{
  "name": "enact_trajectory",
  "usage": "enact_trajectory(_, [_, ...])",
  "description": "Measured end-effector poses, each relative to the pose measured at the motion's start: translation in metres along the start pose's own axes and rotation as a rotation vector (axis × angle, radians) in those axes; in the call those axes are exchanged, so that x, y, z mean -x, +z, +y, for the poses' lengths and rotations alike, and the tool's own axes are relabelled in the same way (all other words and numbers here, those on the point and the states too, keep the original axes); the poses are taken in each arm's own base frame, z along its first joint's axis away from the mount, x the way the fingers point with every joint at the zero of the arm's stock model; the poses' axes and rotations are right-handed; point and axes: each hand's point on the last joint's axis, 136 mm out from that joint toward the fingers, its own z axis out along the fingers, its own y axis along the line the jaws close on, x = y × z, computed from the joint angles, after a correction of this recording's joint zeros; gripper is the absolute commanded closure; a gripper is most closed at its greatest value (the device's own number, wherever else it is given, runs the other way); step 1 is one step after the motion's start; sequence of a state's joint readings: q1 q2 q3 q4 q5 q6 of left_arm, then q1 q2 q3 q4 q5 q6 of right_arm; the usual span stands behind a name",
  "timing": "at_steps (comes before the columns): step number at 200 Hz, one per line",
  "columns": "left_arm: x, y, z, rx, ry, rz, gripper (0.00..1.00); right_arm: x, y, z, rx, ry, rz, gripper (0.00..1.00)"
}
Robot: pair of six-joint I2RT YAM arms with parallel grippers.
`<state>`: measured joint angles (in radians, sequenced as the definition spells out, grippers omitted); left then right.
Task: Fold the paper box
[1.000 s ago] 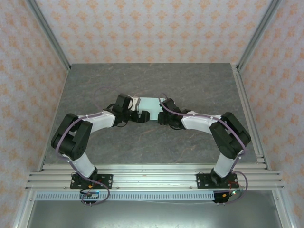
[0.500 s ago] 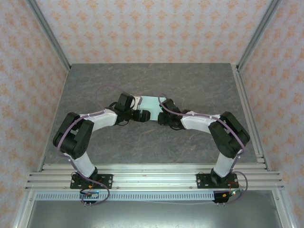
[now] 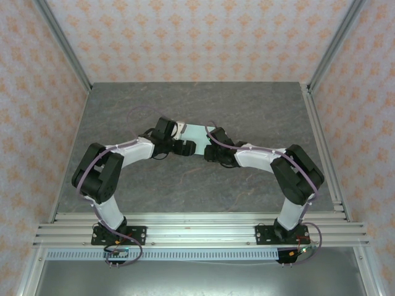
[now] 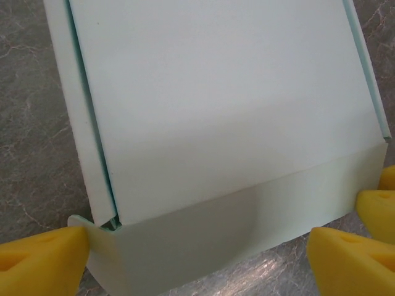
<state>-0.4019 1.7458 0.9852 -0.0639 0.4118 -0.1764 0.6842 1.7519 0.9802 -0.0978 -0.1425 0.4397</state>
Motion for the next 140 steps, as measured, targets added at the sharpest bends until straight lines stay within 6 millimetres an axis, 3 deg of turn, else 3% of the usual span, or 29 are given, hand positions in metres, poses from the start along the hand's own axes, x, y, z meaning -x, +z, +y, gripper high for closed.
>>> enact_trajectory(22, [-0.002, 0.001, -0.001, 0.001, 0.001, 0.010, 0.08, 0.000, 0.000, 0.000, -0.003, 0.000, 0.002, 0.71])
enact_trajectory(36, [-0.005, 0.001, 0.000, 0.007, -0.002, 0.020, 0.08, -0.001, 0.000, -0.001, -0.006, -0.001, 0.006, 0.64])
enact_trajectory(82, [-0.014, 0.003, 0.007, 0.036, -0.012, 0.054, 0.08, 0.000, -0.001, -0.002, -0.018, -0.011, 0.008, 0.53])
enact_trajectory(140, [-0.007, 0.004, 0.005, 0.037, -0.010, 0.049, 0.09, 0.003, -0.007, -0.012, -0.060, -0.012, 0.003, 0.43])
